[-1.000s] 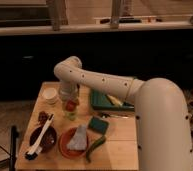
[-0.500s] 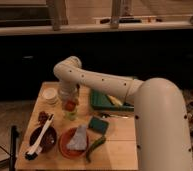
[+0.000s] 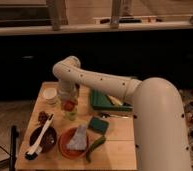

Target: Place apple in plastic cup

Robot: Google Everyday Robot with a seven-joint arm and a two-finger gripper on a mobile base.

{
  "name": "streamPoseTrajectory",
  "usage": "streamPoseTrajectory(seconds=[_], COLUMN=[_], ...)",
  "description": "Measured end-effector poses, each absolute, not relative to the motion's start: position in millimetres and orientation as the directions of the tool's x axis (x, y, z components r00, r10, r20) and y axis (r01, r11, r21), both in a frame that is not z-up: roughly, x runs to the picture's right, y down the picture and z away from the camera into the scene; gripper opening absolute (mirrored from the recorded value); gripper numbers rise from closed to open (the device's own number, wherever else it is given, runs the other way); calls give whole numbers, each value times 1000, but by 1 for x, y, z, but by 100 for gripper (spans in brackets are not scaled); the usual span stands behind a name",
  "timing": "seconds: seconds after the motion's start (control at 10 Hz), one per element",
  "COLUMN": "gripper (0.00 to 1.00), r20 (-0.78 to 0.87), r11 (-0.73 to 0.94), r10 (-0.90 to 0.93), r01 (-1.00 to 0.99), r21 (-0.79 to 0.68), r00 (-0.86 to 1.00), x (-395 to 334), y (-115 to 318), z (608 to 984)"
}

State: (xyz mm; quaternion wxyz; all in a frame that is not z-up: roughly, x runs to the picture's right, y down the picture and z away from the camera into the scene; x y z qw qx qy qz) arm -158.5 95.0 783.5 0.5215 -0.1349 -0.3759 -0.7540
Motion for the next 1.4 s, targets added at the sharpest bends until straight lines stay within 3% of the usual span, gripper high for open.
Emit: streamPoseTrajectory(seconds=[0.4,1.4], gripper=[77,80], r20=[603,600], r11=[-180,-191], r10=[-679,-682], r01=[892,893], r21=[415,407], r00=[-418,-419], x=[-158,-155], y=[95,92], z=[784,784])
